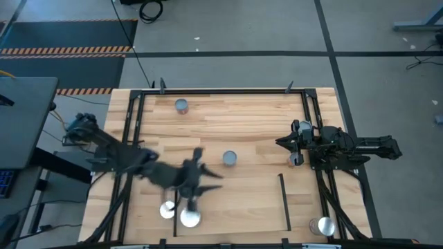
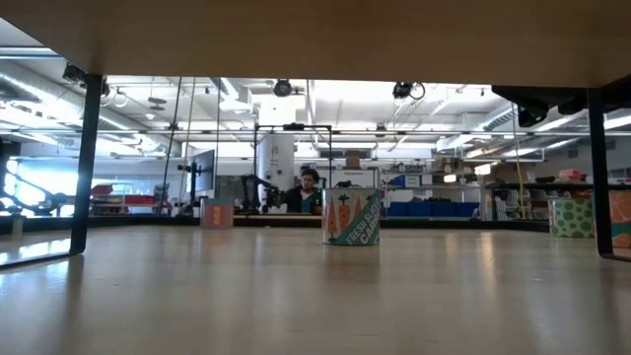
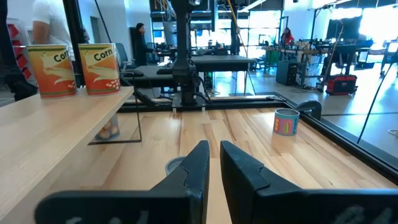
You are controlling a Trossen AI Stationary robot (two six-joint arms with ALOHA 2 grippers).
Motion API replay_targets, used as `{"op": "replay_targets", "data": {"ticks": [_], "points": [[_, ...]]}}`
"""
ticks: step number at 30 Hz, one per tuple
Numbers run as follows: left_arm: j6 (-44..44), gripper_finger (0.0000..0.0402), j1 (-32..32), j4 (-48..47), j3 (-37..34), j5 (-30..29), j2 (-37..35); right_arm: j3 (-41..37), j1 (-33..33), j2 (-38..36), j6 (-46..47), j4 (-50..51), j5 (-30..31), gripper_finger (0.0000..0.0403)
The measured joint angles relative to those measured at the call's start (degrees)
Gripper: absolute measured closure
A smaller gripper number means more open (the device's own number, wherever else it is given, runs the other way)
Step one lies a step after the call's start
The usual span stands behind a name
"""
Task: Pick and place cans onto a shelf
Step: Put the canned corn on the shelf aligned with the other canned corn
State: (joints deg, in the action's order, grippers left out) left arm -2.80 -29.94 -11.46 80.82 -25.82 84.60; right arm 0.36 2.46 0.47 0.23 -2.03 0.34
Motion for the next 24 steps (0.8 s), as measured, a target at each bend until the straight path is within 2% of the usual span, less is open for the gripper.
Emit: {"op": "replay_targets", "data": {"ticks": [5,9,16,20,24], "points": [[-1.9,0.0281,2.3,-2.4,0.0,6.6,1.8,0.0,0.0,0.0,0.0,0.0,0.0,0.0356],[-4.7,0.0281,1.3,-5.8,0.7,7.0,1.7,0.0,0.0,0.0,0.0,0.0,0.0,0.0356],[-13.5,0.0281,-2.1,-24.0,10.5,6.2,4.2,0.0,0.0,0.0,0.0,0.0,0.0,0.0356],[-16.1,0.0281,-6.1,-26.8,15.6,6.2,7.6,0.0,0.0,0.0,0.0,-0.1,0.0,0.0356],[-14.4,0.0281,-10.1,-27.4,19.0,6.8,11.9,0.0,0.0,0.0,0.0,-0.1,0.0,0.0356]]}}
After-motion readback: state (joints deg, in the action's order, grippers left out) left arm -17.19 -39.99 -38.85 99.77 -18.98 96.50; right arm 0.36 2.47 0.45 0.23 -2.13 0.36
